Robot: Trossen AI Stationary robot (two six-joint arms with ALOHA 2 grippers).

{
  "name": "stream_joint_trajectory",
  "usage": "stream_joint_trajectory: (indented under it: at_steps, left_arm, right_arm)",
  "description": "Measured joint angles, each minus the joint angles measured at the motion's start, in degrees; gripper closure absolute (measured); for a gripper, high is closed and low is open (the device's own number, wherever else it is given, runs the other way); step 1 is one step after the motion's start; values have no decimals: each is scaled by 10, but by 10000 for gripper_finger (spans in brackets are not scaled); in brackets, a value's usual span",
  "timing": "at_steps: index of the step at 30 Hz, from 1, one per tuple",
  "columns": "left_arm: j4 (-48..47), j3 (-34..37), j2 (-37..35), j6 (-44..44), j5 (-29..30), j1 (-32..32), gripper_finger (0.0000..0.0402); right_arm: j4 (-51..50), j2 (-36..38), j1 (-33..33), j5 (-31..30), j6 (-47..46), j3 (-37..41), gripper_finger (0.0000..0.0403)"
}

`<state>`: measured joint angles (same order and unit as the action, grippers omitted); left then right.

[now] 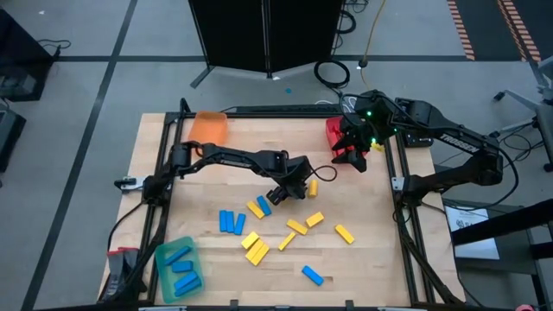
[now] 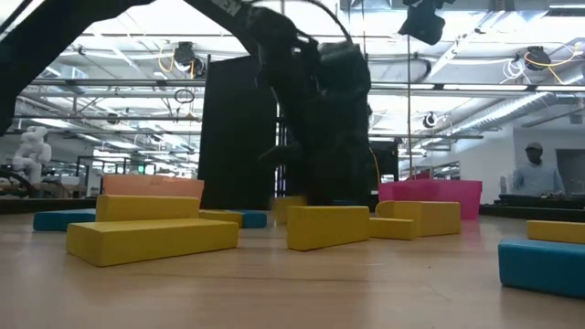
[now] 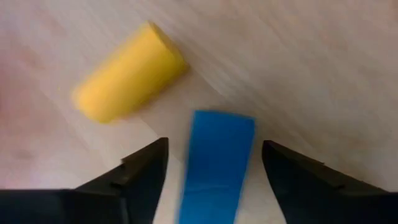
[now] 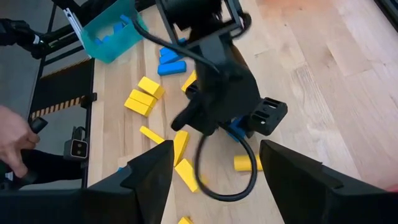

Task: Sort blocks
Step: Put the blue block into the green transparent bin

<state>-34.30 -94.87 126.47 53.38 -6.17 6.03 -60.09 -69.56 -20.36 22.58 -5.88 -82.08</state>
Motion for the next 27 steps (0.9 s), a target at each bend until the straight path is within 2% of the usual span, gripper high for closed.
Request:
stream_joint_trajectory:
  at_steps: [3,7,12,17,27]
  left_arm:
    - [-9,0,4,12,-7,1,173]
    - [-28,0,5,10,-7,2,192]
    - [-22,-1,8,10,10,2,214]
    - [-25,-2,4,-18,27,-2,260]
    - [-68,-46,-63,-146,37,-2,265]
  right_arm:
    - [0,0,0,0,0,0,167]
    - [0,0,0,0,1,0,167]
    - [1,0,0,0,1,0,167]
    - [1,0,0,0,0,0,167]
    - [1,0,0,0,-3,0,167]
